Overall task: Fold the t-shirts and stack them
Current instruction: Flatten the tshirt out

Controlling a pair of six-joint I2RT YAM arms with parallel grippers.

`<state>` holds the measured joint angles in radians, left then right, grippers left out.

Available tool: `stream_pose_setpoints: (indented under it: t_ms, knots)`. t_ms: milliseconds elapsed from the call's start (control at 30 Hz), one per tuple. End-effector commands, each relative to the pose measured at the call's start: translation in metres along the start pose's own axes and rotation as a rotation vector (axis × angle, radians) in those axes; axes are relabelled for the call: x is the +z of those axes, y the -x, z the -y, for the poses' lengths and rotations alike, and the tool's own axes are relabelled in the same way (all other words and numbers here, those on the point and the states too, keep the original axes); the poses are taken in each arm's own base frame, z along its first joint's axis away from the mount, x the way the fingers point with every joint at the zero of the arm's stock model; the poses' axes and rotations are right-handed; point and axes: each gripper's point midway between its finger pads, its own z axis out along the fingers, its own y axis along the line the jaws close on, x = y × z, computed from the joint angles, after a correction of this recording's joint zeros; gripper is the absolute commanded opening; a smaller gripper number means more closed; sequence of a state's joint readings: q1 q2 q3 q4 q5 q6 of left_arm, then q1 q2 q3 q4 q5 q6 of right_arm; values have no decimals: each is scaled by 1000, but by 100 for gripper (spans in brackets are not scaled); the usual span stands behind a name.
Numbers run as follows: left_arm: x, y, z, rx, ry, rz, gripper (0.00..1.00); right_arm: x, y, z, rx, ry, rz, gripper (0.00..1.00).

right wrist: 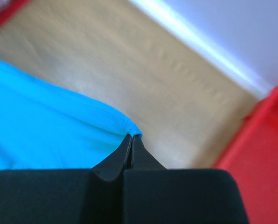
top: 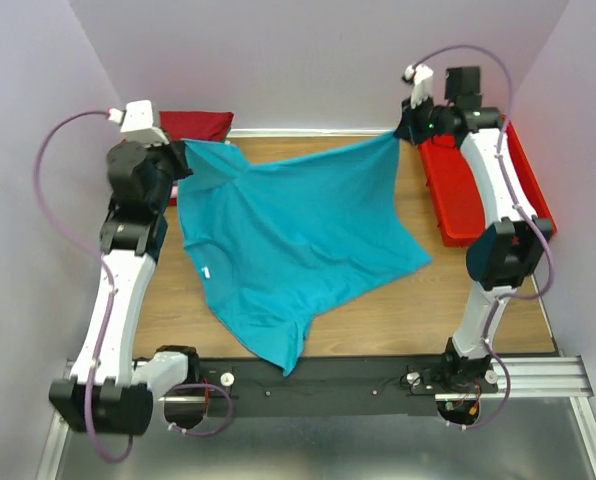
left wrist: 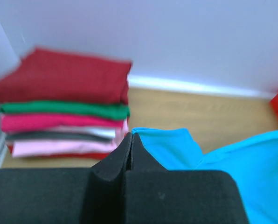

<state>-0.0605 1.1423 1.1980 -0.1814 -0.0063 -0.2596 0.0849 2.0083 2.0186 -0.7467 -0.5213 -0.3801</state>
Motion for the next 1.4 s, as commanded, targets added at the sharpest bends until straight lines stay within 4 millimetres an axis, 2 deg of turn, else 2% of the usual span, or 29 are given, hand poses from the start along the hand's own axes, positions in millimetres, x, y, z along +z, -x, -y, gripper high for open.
stream_pose_setpoints:
  t_ms: [0, 67, 100, 133, 200, 233, 300, 333, 367, 433, 467, 500, 533, 567, 600, 700, 767, 900, 933, 1000, 1033, 1133, 1167, 1200, 1233, 1267, 1333, 1367]
  knots:
    - [-51, 70, 9, -45, -9, 218, 0, -94, 90, -20, -159, -81, 190, 0]
    - [-77, 100, 16, -58, -35, 310, 0, -126, 118, -29, -205, -114, 265, 0]
    - [-102, 122, 21, -69, -53, 383, 0, -152, 140, -35, -241, -144, 330, 0]
    - [-117, 136, 24, -73, -67, 430, 0, -179, 156, -44, -274, -170, 386, 0]
    - [-158, 174, 32, -85, -98, 551, 0, -222, 186, -60, -322, -211, 488, 0]
    - [-180, 194, 37, -89, -115, 611, 0, -238, 194, -67, -334, -225, 525, 0]
    - [-212, 216, 43, -101, -144, 688, 0, -280, 214, -84, -368, -261, 626, 0]
    - [-225, 225, 48, -103, -171, 718, 0, -294, 219, -91, -378, -273, 659, 0]
    - [-244, 240, 52, -107, -192, 768, 0, -316, 224, -103, -393, -288, 709, 1]
    - [-278, 261, 60, -109, -235, 841, 0, -345, 234, -116, -429, -318, 780, 0]
    - [-287, 267, 62, -113, -243, 862, 0, -365, 236, -127, -442, -333, 820, 0]
    - [-295, 270, 69, -101, -281, 869, 0, -376, 240, -131, -453, -347, 848, 0]
    - [-313, 279, 74, -97, -310, 903, 0, -394, 241, -142, -469, -361, 885, 0]
    - [-320, 283, 77, -101, -328, 917, 0, -395, 242, -142, -467, -364, 887, 0]
    - [-326, 286, 79, -100, -342, 927, 0, -410, 242, -149, -481, -379, 916, 0]
    - [-347, 295, 90, -85, -400, 961, 0, -434, 244, -160, -496, -407, 966, 0]
    - [-353, 298, 94, -81, -426, 967, 0, -438, 244, -160, -496, -420, 973, 0]
    - [-331, 285, 93, -87, -421, 921, 0, -415, 238, -147, -463, -408, 920, 0]
    - [-323, 279, 93, -88, -424, 903, 0, -394, 232, -139, -440, -377, 875, 0]
    - [-292, 257, 89, -92, -411, 839, 0, -368, 221, -135, -417, -323, 822, 0]
    - [-270, 237, 86, -102, -404, 785, 0, -339, 208, -129, -384, -265, 765, 0]
    - [-229, 198, 82, -110, -402, 678, 0, -290, 184, -122, -326, -162, 683, 0]
    - [-202, 172, 77, -120, -387, 619, 0, -253, 160, -111, -275, -117, 602, 0]
    - [-187, 156, 73, -121, -374, 583, 0, -235, 149, -107, -256, -93, 564, 1]
    - [-158, 122, 64, -124, -341, 503, 0, -216, 137, -103, -232, -66, 537, 0]
    - [-144, 107, 60, -117, -324, 480, 0, -179, 111, -91, -193, -35, 476, 0]
    - [-113, 73, 48, -120, -278, 406, 0, -139, 82, -81, -148, -2, 424, 0]
    - [-93, 43, 40, -119, -251, 345, 0, -122, 69, -77, -133, 11, 404, 0]
